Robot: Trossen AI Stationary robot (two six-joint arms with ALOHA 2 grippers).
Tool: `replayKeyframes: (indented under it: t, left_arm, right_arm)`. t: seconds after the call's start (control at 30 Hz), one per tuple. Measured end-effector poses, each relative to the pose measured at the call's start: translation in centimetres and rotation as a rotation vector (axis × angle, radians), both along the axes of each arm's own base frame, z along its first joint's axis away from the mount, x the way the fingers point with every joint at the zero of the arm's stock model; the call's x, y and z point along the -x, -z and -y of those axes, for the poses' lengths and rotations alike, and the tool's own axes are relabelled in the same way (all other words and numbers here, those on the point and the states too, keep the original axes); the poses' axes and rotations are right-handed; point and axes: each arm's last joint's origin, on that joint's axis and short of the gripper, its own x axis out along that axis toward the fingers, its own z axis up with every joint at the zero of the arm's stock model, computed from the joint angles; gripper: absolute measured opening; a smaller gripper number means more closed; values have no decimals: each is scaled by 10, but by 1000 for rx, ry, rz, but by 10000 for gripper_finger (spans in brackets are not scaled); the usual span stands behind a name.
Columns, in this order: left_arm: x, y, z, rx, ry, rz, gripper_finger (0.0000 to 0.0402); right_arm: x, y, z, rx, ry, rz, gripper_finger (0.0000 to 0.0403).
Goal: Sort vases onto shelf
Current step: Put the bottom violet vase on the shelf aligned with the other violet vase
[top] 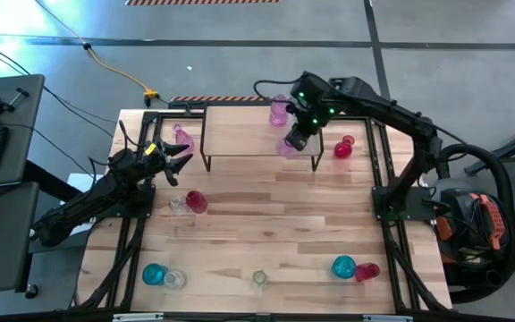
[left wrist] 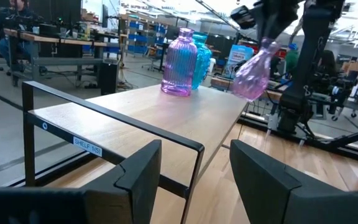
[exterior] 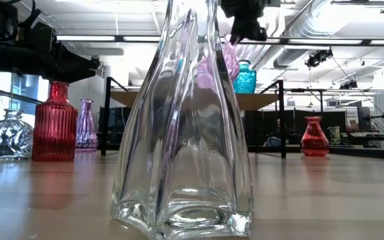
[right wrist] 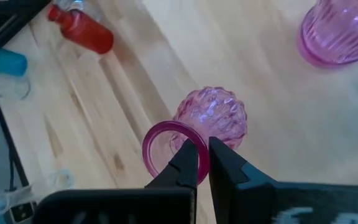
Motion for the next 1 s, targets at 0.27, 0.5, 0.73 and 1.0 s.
replayKeyframes:
  t: [0.27,0.5,0.73,1.0]
  left_arm:
    - [0,0,0,0,-1,0,184]
    - [0,0,0,0,0,0,184]
    - [0,0,0,0,0,0,184]
    - [0,0,0,0,0,0,184]
  right_arm:
    - [-5,3,22,-15,66,53,0]
    - [-15,-11,36,-8,104,98,0]
    - [-23,-36,40,-29,94,97,0]
    - [-17,-12,52,-114,103,-9,0]
